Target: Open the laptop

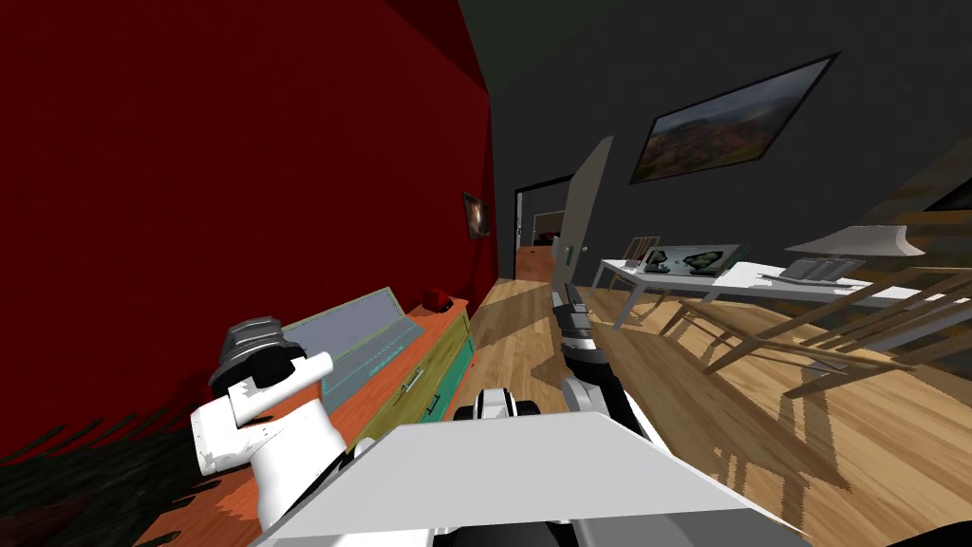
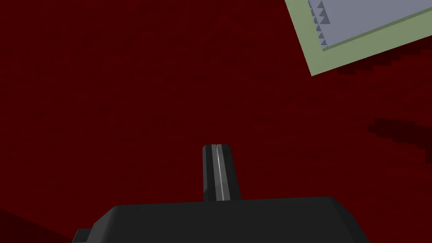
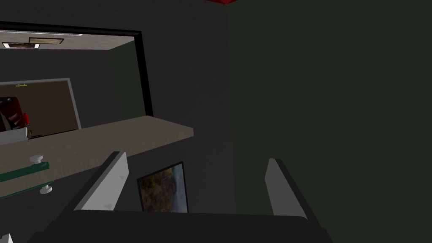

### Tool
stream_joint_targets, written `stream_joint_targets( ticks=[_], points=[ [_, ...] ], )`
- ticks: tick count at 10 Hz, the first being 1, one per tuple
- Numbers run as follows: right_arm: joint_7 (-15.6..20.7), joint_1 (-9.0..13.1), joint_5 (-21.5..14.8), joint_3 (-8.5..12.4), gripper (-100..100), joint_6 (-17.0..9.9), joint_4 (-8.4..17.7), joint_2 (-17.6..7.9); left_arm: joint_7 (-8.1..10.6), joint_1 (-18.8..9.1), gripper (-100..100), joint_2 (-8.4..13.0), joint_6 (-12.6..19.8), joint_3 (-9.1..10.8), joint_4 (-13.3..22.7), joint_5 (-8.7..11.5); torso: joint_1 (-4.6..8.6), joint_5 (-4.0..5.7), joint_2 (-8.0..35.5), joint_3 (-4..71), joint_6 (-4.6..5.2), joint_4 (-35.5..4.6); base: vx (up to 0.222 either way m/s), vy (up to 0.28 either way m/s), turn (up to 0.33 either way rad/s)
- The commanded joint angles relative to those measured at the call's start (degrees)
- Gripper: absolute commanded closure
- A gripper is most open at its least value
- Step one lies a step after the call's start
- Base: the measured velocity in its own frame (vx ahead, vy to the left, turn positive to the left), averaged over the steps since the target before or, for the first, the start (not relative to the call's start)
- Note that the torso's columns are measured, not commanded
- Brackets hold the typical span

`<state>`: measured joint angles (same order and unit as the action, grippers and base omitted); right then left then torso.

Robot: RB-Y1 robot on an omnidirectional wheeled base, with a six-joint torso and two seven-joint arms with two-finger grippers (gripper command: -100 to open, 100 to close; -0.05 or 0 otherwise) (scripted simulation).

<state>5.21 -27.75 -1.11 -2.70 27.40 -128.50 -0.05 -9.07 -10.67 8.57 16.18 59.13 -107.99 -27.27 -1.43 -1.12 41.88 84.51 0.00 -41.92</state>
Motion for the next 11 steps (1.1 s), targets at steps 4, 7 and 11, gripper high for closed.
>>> stream_joint_targets(
  ticks=[4,7,11],
  points=[
    [0.0,0.0,0.0,0.0,0,0.0,0.0,0.0,0.45,0.2,100,-3.6,-9.8,2.45,2.7,-1.0,-0.46,-0.53,0.1,-0.3,-0.29,0.1,0.025,-0.030,0.038],
    [0.0,0.0,0.0,0.0,0,0.0,0.0,0.0,0.67,0.3,100,-5.2,-15.0,3.58,3.5,-1.4,-0.78,-0.64,0.1,-0.3,-0.34,0.1,0.018,-0.031,0.039],
    [0.0,0.0,0.0,0.0,0,0.0,0.0,0.0,1.11,0.3,100,-8.4,-22.2,5.84,5.3,-2.3,-1.33,-0.64,0.0,-0.1,-0.29,0.1,0.022,-0.038,0.045]
  ],
)
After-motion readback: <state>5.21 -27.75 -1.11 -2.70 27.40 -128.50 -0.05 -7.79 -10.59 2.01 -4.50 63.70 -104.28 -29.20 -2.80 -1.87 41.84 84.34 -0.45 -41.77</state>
